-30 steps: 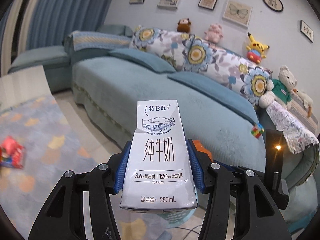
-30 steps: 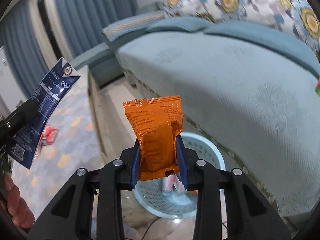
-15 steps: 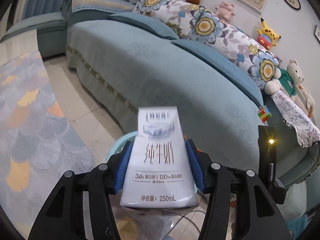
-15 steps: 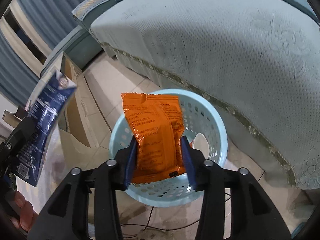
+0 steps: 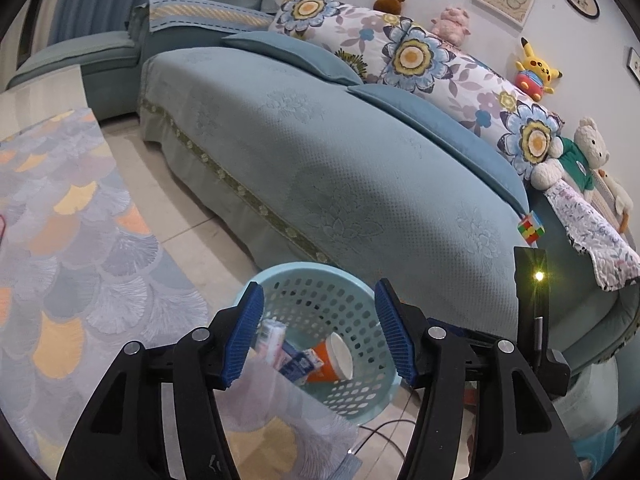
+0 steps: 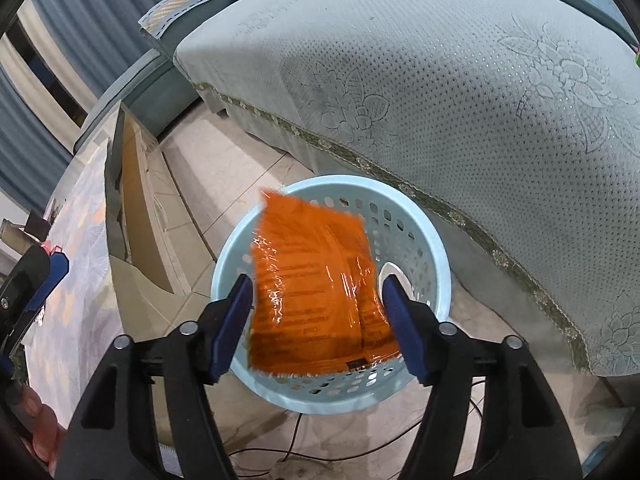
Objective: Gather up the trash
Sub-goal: 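Return both tools to the table and reach the left tool toward the plastic bottle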
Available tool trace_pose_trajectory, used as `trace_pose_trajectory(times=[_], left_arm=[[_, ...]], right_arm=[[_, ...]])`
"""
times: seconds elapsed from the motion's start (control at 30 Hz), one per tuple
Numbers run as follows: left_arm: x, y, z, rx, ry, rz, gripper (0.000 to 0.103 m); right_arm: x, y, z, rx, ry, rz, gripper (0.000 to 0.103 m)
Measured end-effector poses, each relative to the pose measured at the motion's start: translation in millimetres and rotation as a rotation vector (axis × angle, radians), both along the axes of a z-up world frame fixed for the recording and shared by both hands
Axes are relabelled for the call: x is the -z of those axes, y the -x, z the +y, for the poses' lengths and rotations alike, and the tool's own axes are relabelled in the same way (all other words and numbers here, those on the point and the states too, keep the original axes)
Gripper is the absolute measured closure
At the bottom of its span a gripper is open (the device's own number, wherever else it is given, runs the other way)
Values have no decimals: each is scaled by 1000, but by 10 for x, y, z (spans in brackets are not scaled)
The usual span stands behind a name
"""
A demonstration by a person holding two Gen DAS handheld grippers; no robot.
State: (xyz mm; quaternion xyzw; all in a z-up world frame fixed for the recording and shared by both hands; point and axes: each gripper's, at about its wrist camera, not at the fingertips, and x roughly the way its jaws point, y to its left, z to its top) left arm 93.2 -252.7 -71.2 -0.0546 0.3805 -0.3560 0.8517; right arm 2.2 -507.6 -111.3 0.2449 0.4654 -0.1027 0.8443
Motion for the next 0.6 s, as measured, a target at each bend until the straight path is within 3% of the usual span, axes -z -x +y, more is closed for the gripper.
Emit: trace_pose_trajectory(times=[0.23, 0.4, 0.6], left_arm=[[-220, 120, 222, -39, 1, -44, 41], [-577, 291, 550, -108, -5, -107, 41], [-1162, 548, 1255, -260, -18, -210, 41]], right_arm=[[-234, 80, 57, -8, 4, -68, 32], [-770, 163, 361, -90, 32, -227, 32], [-1400, 143, 1093, -257, 91, -370, 32]])
